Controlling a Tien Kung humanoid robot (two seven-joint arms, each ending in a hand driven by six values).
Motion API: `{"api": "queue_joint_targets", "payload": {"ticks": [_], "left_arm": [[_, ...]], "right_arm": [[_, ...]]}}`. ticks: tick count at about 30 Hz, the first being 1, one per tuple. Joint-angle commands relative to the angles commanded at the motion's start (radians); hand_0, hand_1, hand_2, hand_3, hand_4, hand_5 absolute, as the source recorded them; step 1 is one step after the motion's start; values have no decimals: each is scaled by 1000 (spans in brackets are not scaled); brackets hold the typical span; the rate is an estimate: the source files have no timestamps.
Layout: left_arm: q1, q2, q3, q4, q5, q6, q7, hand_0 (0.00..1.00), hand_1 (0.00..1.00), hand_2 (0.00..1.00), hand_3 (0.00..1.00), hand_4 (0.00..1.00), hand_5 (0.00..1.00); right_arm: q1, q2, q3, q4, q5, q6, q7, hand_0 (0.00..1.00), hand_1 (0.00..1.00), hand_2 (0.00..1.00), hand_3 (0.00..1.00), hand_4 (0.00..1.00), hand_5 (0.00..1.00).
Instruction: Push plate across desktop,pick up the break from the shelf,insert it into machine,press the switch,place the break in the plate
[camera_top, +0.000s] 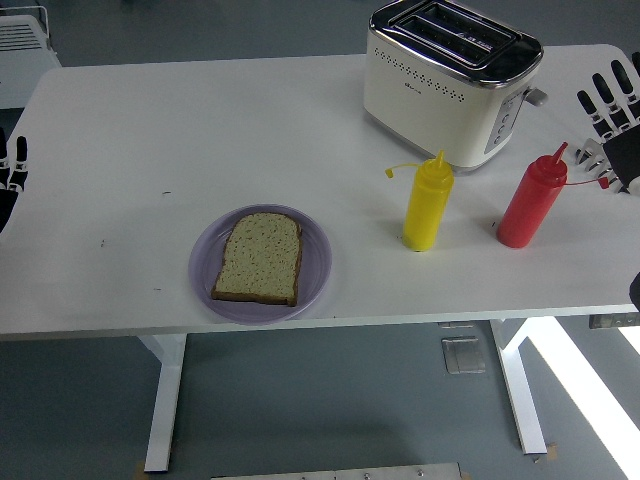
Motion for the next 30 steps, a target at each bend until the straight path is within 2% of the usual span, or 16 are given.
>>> {"api": "queue_joint_targets", "payload": {"ticks": [30], "left_arm": [[1,4,-2,-1,-4,0,1,757,688,646,666,657,998]], "right_arm": [[-2,-1,3,0,1,0,-1,756,694,674,646,689,431]]}}
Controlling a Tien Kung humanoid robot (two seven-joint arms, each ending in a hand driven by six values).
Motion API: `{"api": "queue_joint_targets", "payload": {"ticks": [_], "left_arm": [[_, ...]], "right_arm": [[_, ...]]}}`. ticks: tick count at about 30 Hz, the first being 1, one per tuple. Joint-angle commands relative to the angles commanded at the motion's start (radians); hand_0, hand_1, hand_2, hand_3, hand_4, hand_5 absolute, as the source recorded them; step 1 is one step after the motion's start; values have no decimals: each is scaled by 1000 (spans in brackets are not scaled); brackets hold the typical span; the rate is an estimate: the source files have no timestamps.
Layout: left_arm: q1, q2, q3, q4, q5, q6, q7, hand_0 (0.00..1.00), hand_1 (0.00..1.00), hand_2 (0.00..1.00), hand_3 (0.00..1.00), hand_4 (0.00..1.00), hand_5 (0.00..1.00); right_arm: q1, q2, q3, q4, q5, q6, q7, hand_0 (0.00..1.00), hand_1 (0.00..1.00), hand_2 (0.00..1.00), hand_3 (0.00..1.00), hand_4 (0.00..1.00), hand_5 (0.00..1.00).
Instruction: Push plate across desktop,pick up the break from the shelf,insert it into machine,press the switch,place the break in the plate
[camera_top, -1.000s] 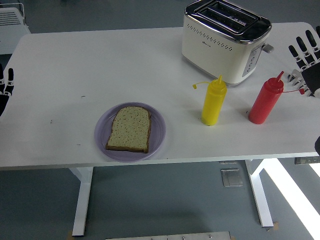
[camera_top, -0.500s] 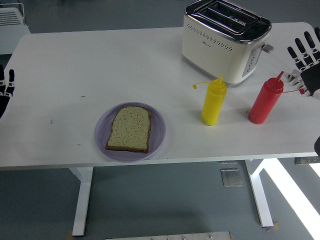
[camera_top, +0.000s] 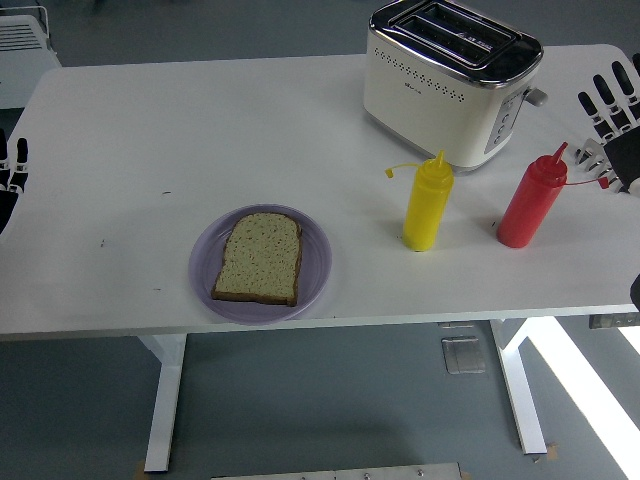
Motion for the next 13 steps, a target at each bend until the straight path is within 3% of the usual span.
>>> {"api": "queue_joint_targets", "payload": {"ticks": [13], "left_arm": [[-2,1,-5,-1,1,0,0,757,688,647,666,657,998]], "right_arm": [[1,3,3,0,2,1,-1,755,694,674,646,690,432]]}}
